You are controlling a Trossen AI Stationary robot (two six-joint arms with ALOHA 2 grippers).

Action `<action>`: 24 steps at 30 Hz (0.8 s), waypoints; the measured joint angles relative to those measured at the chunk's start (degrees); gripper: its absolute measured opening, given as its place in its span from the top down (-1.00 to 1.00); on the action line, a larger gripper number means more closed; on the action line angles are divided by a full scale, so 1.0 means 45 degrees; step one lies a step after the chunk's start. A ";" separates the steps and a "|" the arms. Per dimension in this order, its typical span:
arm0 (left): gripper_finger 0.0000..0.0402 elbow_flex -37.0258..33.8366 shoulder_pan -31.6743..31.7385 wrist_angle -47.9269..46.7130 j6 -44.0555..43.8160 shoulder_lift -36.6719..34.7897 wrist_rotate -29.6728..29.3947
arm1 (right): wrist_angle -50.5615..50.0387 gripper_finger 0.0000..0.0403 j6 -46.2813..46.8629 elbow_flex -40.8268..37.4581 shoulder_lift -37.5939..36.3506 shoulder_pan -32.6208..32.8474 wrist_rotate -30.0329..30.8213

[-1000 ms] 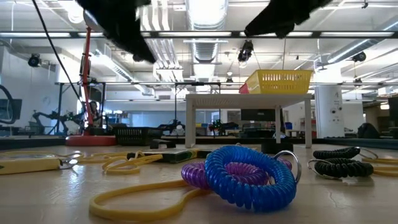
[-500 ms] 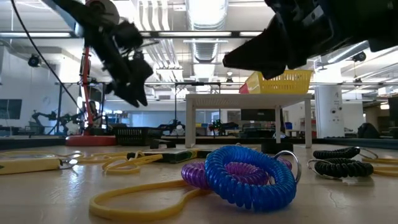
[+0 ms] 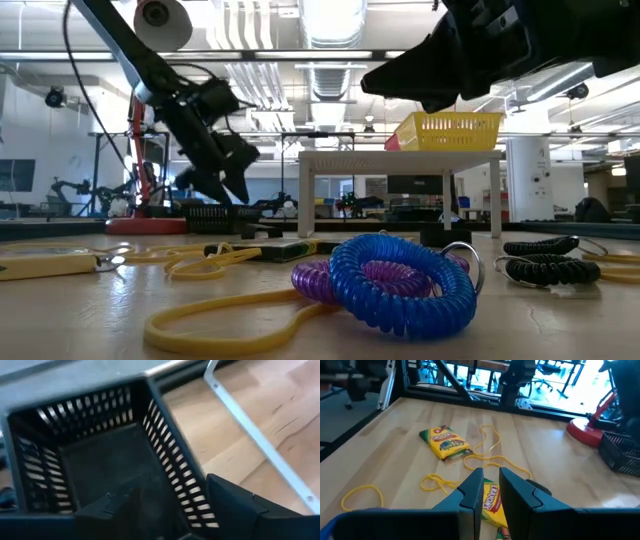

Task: Pick & Place Office Desk Supplies
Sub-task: Put the black bin on the shelf

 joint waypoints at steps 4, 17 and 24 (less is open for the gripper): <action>0.05 0.0374 -0.0061 0.0103 -0.0004 0.0808 -0.0055 | 0.0000 0.72 0.0265 -0.0002 0.0019 -0.0047 0.0032; 0.40 0.0854 -0.0170 -0.0970 0.0216 0.0105 -0.0385 | -0.0044 0.72 0.0335 -0.0002 0.0019 -0.0042 0.0030; 0.26 0.0842 -0.0167 -0.0965 0.1196 0.0197 -0.0332 | -0.0029 0.72 0.0368 -0.0002 0.0019 -0.0042 0.0029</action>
